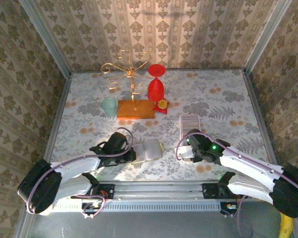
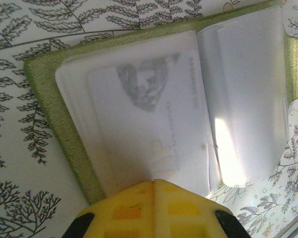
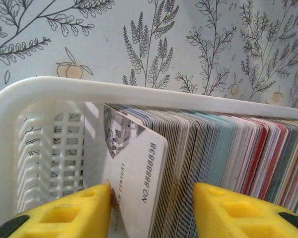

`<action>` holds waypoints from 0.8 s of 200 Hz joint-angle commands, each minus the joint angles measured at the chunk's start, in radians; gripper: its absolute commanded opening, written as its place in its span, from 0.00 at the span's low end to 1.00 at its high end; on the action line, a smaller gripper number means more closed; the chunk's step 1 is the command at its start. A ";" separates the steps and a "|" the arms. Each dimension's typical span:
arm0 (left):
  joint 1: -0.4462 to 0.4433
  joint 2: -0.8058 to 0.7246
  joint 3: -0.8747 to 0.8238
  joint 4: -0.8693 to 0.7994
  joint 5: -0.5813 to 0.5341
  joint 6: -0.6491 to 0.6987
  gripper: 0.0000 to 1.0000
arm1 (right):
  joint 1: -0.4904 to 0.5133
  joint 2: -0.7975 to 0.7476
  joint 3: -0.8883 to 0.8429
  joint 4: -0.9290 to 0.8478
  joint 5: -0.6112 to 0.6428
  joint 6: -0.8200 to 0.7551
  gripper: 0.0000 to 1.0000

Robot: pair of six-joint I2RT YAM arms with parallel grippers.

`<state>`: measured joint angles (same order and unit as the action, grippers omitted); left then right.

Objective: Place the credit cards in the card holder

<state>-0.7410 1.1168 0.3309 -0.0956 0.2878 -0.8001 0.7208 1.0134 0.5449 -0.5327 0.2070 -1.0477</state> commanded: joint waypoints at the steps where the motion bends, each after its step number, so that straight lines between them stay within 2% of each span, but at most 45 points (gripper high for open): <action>1: -0.006 -0.006 -0.016 -0.010 -0.020 -0.004 0.00 | 0.003 -0.030 -0.005 0.001 0.043 -0.003 0.41; 42: -0.005 -0.003 -0.009 -0.016 -0.022 -0.004 0.00 | 0.004 -0.053 -0.001 -0.031 0.042 0.000 0.30; 97: -0.005 0.000 -0.003 -0.022 -0.022 -0.005 0.00 | 0.009 -0.080 0.032 -0.052 0.034 0.029 0.20; 131: -0.006 -0.001 -0.001 -0.026 -0.025 -0.005 0.00 | 0.020 -0.095 0.058 -0.096 0.020 0.057 0.08; 160: -0.005 -0.003 0.000 -0.028 -0.026 -0.006 0.00 | 0.032 -0.107 0.091 -0.169 -0.005 0.103 0.07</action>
<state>-0.7410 1.1168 0.3309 -0.0959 0.2878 -0.8001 0.7444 0.9298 0.5713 -0.6651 0.1841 -0.9882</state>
